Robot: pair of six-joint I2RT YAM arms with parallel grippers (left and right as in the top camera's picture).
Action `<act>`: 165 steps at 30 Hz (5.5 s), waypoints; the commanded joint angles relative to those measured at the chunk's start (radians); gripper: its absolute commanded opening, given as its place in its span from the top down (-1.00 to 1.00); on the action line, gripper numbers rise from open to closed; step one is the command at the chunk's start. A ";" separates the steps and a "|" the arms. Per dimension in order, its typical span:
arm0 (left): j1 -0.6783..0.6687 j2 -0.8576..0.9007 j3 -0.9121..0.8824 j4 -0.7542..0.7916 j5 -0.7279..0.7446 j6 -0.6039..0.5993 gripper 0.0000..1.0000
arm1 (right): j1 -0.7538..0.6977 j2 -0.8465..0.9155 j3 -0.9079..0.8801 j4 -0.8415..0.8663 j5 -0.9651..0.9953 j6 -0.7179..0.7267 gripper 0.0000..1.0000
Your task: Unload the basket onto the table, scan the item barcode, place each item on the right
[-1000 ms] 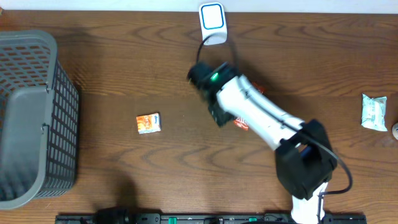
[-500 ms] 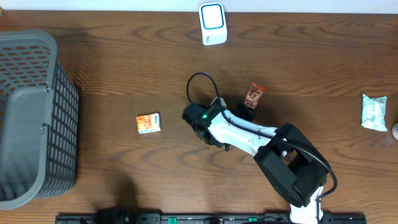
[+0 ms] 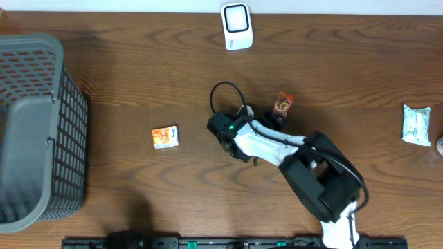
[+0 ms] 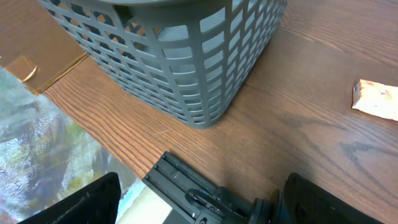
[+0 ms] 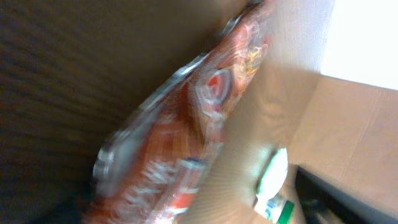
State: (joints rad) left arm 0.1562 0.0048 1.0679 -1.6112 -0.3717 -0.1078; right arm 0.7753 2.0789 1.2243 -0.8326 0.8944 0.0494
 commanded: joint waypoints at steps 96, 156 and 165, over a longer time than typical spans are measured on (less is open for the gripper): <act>0.003 0.000 0.001 -0.078 -0.010 0.001 -0.68 | -0.486 0.098 0.030 0.060 -2.004 -0.177 0.98; 0.003 0.000 0.001 -0.078 -0.010 0.001 -0.68 | -0.338 -0.042 0.306 -0.074 -1.434 -0.502 -0.99; 0.003 0.000 0.001 -0.078 -0.010 0.001 -0.68 | -0.263 0.068 0.305 -0.061 -1.326 -0.500 -0.89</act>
State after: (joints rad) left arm 0.1562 0.0048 1.0679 -1.6112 -0.3717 -0.1078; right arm 0.4843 2.1189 1.5299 -0.8841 -0.4572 -0.4267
